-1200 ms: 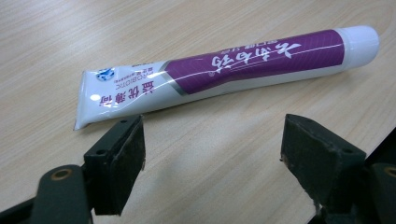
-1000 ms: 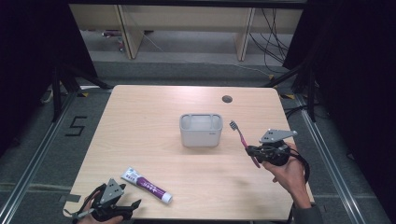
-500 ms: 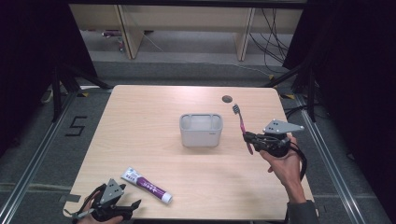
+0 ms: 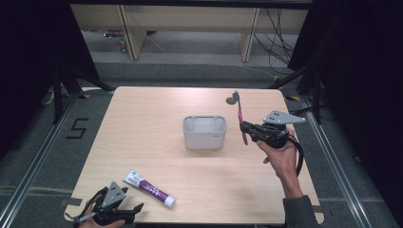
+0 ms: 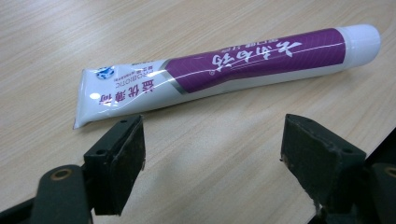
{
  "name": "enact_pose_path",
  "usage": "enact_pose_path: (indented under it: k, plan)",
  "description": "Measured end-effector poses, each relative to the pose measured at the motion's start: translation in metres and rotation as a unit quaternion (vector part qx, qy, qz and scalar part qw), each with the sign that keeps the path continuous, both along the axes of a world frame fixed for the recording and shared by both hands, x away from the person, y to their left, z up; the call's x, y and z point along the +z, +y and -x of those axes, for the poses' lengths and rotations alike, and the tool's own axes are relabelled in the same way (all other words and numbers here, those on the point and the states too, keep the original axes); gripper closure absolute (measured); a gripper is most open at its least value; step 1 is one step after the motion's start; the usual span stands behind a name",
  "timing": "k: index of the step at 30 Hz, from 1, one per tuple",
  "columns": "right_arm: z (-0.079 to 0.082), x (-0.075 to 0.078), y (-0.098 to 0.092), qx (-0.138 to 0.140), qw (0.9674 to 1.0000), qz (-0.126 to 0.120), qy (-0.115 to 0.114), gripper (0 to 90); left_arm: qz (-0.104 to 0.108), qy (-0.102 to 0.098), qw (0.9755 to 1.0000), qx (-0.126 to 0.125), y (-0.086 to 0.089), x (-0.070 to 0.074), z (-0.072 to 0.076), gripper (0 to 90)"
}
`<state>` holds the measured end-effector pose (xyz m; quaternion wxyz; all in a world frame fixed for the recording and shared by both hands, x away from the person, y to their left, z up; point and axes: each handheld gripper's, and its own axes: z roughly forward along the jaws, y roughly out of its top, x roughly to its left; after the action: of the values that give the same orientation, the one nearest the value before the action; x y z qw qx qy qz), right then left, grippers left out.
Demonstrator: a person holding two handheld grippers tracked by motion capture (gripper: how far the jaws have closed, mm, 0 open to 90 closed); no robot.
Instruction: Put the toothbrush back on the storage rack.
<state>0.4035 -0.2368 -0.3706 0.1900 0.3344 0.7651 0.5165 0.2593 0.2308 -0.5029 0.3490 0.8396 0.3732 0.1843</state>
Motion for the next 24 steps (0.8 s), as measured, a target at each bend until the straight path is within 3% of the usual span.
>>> enact_pose_path:
  k: [3, 6, 7, 8, 10, 11, 13, 24]
  plan:
    - [-0.004, 0.003, 0.005, -0.004, 0.9999, 0.000, -0.016, 84.6, -0.002, -0.006, 1.0000, -0.005, 0.001, 0.000, -0.001, 21.7]
    - [-0.007, 0.005, 0.009, 0.001, 0.9999, -0.002, -0.014, 84.6, 0.005, -0.002, 1.0000, 0.001, 0.000, -0.001, 0.000, 21.7]
    - [-0.008, 0.004, 0.012, 0.001, 1.0000, -0.009, -0.004, 84.6, 0.003, -0.002, 1.0000, 0.002, 0.000, 0.000, 0.000, 21.7]
    - [-0.011, 0.004, 0.013, 0.002, 0.9998, -0.005, -0.018, 84.6, -0.006, -0.003, 1.0000, -0.004, 0.001, 0.000, -0.001, 21.7]
    - [-0.012, 0.004, 0.014, 0.000, 0.9998, -0.004, -0.018, 84.6, -0.006, -0.006, 1.0000, -0.004, 0.001, 0.000, -0.001, 21.7]
    - [-0.015, 0.004, 0.019, 0.003, 0.9999, -0.016, -0.004, 84.6, -0.001, -0.005, 1.0000, -0.002, 0.001, 0.000, 0.000, 21.7]
    - [-0.019, 0.003, 0.021, 0.004, 0.9997, -0.017, -0.015, 84.6, 0.000, 0.000, 1.0000, 0.000, 0.000, 0.000, 0.000, 21.7]
    - [-0.042, -0.002, 0.037, -0.003, 0.9990, -0.044, -0.011, 84.6, 0.007, -0.002, 1.0000, 0.002, 0.000, 0.000, 0.000, 21.7]
